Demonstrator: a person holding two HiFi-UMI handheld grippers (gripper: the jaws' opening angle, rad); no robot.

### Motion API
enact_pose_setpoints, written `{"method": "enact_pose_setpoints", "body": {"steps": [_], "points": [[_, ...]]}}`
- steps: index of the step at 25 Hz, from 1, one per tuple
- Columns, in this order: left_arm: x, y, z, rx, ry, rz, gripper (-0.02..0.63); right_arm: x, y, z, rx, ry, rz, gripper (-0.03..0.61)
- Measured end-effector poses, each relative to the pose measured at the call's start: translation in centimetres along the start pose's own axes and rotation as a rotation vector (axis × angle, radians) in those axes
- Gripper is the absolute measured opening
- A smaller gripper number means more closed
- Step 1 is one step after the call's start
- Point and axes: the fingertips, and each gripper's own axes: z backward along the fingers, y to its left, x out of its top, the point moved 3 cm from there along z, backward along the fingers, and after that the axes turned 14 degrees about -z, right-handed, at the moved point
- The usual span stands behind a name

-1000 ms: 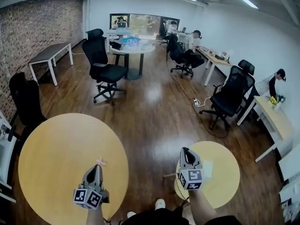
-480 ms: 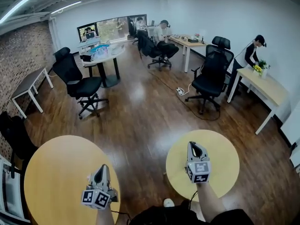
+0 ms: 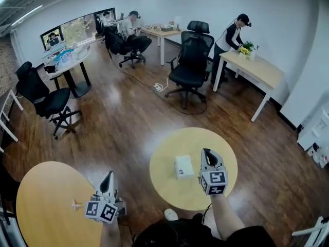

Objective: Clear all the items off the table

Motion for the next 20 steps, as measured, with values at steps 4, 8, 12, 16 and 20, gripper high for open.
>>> {"method": "enact_pose_setpoints", "body": {"steps": [4,8,12,16,20], "points": [[-0.7,-1.1,-0.7,-0.042,0.027,0.008,-0.009,-0.8,-0.3,0.5,-0.025,0.030,-0.021,0.058],[-0.9,-0.1,0.0,-0.024,0.047,0.011,-0.009,-3.6,0.0,-0.8,-0.039,0.135,-0.060,0.268],[-2.3,1.2,0.3,0.000,0.106,0.004,-0.009,-8.8,0.8,-3.1,-0.053,0.330,-0.109,0.355],[-4.6,1.2,-0.1,-0.008,0.197,0.003,-0.009,-14.6,0.7,-4.6,-0.092,0.523,-0.100,0.419],[-7.2,0.5,-0.9,-0.018,0.263,0.027,-0.009,-17.5,-0.1,-5.9,-0.110,0.588,-0.104,0.419]]}}
